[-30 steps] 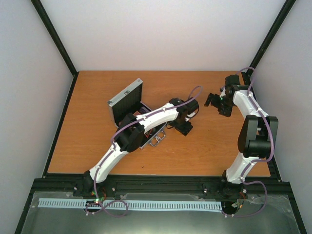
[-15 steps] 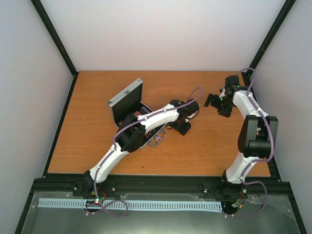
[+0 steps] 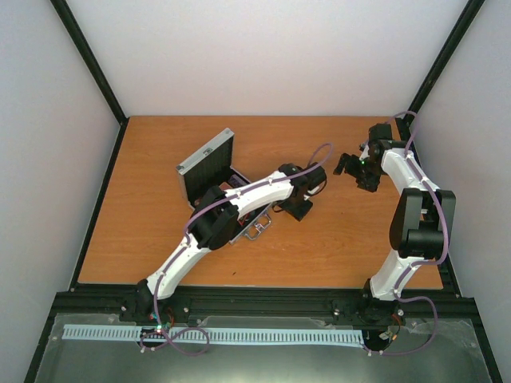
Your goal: Pack up texas hold em set
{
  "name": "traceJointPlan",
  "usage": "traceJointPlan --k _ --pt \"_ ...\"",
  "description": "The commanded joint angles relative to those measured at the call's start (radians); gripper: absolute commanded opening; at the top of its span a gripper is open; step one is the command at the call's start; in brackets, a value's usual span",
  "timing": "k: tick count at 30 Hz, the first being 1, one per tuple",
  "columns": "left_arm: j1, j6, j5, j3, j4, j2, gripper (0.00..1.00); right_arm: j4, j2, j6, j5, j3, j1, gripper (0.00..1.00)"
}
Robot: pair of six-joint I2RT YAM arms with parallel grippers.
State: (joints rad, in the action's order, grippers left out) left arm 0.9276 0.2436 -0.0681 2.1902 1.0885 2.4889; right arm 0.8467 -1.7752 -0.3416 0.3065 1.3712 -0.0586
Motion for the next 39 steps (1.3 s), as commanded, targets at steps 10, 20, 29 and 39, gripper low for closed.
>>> traceJointPlan --k 10,20,29,39 --pt "0.003 -0.022 -0.116 -0.001 0.092 -0.056 0.42 -0.017 0.012 -0.008 0.013 -0.017 -0.01 1.0" --pt "0.002 -0.022 -0.146 0.002 0.121 -0.147 0.42 -0.021 0.019 -0.011 0.017 -0.028 -0.01 1.0" --pt "0.002 -0.009 -0.191 -0.025 0.146 -0.205 0.42 -0.025 0.021 -0.012 0.036 -0.031 -0.01 1.0" --pt "-0.03 0.029 -0.255 -0.189 0.113 -0.324 0.42 -0.03 0.029 -0.014 0.049 -0.049 -0.01 1.0"
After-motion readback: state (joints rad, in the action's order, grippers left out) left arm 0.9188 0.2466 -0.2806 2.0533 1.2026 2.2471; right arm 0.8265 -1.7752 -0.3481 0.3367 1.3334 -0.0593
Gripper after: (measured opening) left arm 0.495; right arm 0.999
